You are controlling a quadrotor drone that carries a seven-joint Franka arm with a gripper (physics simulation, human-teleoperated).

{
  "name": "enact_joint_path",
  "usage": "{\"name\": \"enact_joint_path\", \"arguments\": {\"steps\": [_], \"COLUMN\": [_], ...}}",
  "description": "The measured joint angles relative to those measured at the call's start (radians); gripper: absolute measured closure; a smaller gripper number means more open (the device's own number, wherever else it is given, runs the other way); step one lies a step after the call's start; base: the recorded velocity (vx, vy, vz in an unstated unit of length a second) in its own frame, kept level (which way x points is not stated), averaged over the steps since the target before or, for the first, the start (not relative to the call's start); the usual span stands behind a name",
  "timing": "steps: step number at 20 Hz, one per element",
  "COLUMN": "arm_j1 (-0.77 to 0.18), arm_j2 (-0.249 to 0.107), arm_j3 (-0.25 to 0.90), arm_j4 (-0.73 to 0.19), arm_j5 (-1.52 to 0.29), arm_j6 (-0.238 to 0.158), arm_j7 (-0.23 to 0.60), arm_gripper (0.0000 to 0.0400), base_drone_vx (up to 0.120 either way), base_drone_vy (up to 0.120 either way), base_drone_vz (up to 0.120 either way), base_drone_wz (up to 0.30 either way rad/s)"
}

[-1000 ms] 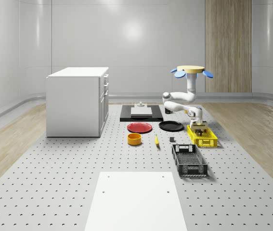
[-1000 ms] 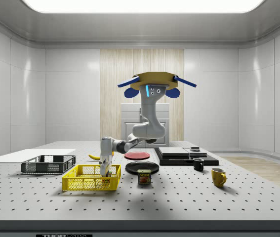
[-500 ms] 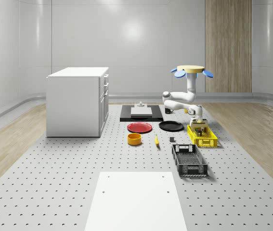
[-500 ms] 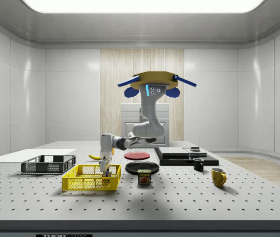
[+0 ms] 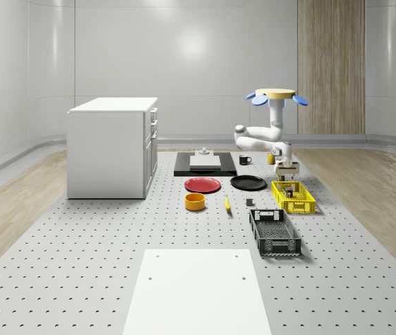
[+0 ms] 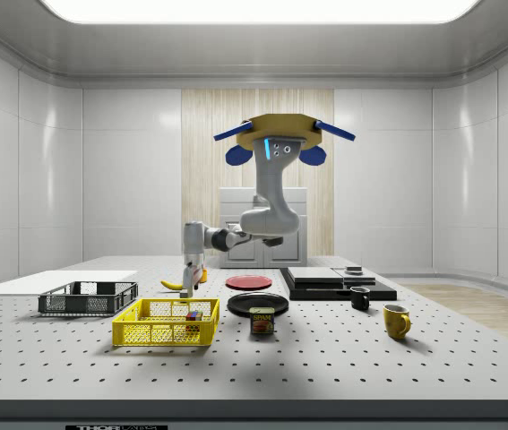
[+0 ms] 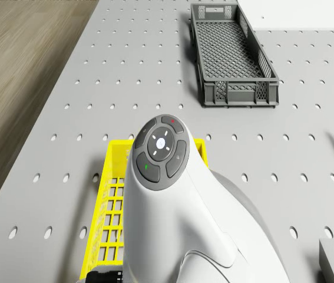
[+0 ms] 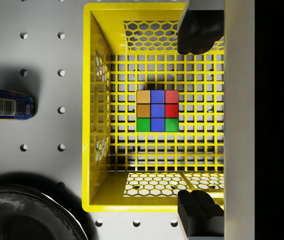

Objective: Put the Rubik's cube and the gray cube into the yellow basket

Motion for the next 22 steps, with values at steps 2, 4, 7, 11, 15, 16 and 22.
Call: {"name": "enact_joint_path", "arguments": {"steps": [2, 4, 7, 11, 15, 16, 22], "arm_j1": [0.0, 0.0, 0.0, -0.001, -0.001, -0.001, -0.002], "arm_j2": [-0.001, -0.002, -0.003, -0.006, -0.008, -0.008, -0.011], "arm_j3": [0.004, 0.006, 0.008, 0.01, 0.011, 0.011, 0.011], "arm_j4": [-0.001, -0.001, -0.002, -0.002, -0.002, -0.002, -0.002], "arm_j5": [0.004, 0.006, 0.009, 0.011, 0.012, 0.013, 0.014], "arm_j6": [0.0, 0.0, 0.0, 0.002, 0.004, 0.004, 0.007], "arm_j7": [0.0, 0.001, 0.001, 0.001, 0.002, 0.002, 0.003], "arm_gripper": [0.0, 0.0, 0.0, 0.0, 0.0, 0.0, 0.0], "base_drone_vx": [0.0, 0.0, 0.0, 0.02, 0.12, 0.12, 0.12], "base_drone_vy": [-0.12, -0.12, -0.12, -0.12, -0.12, -0.12, -0.12], "base_drone_vz": [0.0, 0.0, 0.0, 0.0, 0.0, 0.0, 0.0], "base_drone_wz": [0.0, 0.0, 0.0, 0.0, 0.0, 0.0, 0.0]}}
